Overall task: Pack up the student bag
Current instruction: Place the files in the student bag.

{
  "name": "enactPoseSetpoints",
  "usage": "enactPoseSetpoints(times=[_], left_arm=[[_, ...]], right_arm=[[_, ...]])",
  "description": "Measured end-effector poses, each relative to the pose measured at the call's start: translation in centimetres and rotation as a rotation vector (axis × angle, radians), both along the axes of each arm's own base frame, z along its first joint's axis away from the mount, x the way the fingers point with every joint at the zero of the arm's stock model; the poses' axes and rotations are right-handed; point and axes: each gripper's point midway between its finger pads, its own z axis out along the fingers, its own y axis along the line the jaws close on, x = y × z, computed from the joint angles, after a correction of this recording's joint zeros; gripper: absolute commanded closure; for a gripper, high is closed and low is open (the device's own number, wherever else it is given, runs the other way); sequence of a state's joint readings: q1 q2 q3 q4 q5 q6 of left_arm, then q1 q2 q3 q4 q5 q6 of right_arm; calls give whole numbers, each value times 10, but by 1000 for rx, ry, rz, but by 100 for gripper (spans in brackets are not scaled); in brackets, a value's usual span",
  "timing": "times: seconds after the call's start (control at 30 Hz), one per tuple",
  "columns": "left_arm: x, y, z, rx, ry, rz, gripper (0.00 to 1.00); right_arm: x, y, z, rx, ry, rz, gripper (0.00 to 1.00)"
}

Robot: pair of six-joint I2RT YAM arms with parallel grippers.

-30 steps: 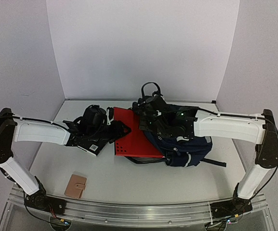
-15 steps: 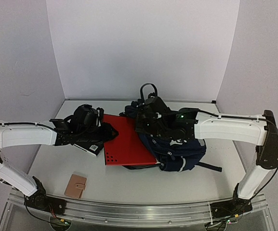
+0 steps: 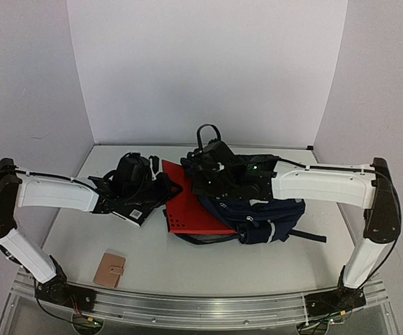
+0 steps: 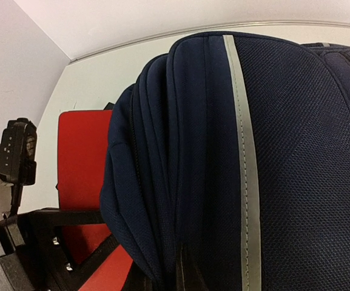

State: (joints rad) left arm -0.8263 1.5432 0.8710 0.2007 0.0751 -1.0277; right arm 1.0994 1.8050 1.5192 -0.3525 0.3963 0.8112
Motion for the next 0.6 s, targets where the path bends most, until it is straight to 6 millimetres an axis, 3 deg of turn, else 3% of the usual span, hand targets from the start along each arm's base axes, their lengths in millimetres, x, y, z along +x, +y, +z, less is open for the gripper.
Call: enactPoseSetpoints(times=[0.27,0.43,0.6], left_arm=[[0,-13,2,-69,-22,41,100],[-10,1,-3,-106,-34,95,100],[-20,16,14,-146,-79,124,100]], right_arm=[[3,0,-1,32,27,-13,100],[3,2,2,96,31,-34,100],[-5,-2,20,234,30,-49,100]])
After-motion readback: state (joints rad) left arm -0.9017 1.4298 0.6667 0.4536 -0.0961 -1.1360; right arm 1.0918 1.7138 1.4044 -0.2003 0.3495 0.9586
